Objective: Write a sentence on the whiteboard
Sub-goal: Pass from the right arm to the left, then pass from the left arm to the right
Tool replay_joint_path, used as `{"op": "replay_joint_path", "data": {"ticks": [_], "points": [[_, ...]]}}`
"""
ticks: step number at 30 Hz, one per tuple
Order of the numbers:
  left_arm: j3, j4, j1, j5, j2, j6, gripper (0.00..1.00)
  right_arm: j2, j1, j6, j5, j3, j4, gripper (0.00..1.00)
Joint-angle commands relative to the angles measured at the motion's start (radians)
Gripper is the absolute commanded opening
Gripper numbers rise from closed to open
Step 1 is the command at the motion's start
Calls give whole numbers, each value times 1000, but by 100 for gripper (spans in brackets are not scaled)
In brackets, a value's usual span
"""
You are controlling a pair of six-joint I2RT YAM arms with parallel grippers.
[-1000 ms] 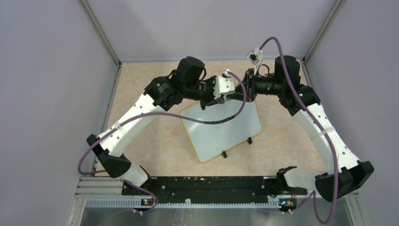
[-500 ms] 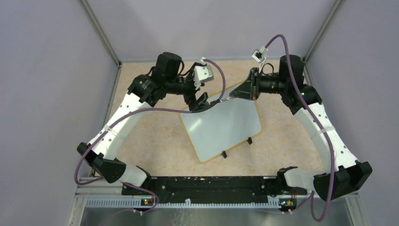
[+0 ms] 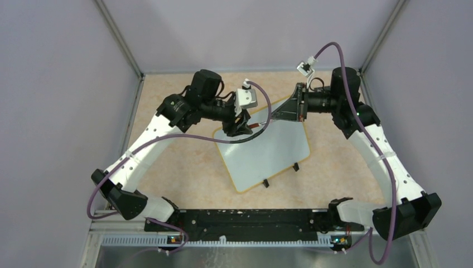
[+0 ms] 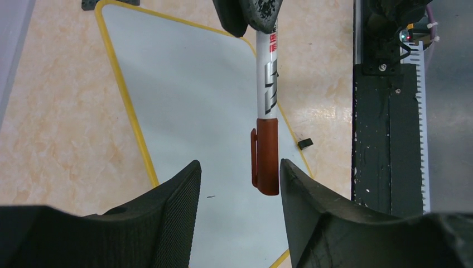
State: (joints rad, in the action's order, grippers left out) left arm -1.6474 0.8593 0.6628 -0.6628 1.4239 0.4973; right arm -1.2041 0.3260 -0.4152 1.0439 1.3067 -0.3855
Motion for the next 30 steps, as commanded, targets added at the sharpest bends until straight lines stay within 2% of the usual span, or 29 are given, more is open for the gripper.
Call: {"op": "replay_joint_path", "data": {"ticks": [1,6,10,11,13,16,18,23,26,30], "points": [[-4,-53,19,-25,-2,-12,56,34,12,-22,22,1,50,0],[0,-58,38,-10,8,-27,35,29,28,-19,31,2,55,0],[-13,-75,38,8,4,-32,11,27,33,16,28,-1,19,0],[-15,-74,38,13,2,-32,7,26,33,32,34,0,5,2],[-16,-67,39,33,2,-14,0,25,33,49,53,-3,-13,15],[-22,-40,39,64,6,33,0,14,34,79,49,11,-78,32],[-34,-22,42,73,6,57,0,2,35,115,51,32,-133,36],[-77,39,78,111,24,130,0,-39,35,115,138,47,-157,38],[-97,60,113,169,46,131,0,-58,38,104,128,57,-163,38],[-108,69,125,182,58,124,0,-58,54,105,96,61,-171,32]]}}
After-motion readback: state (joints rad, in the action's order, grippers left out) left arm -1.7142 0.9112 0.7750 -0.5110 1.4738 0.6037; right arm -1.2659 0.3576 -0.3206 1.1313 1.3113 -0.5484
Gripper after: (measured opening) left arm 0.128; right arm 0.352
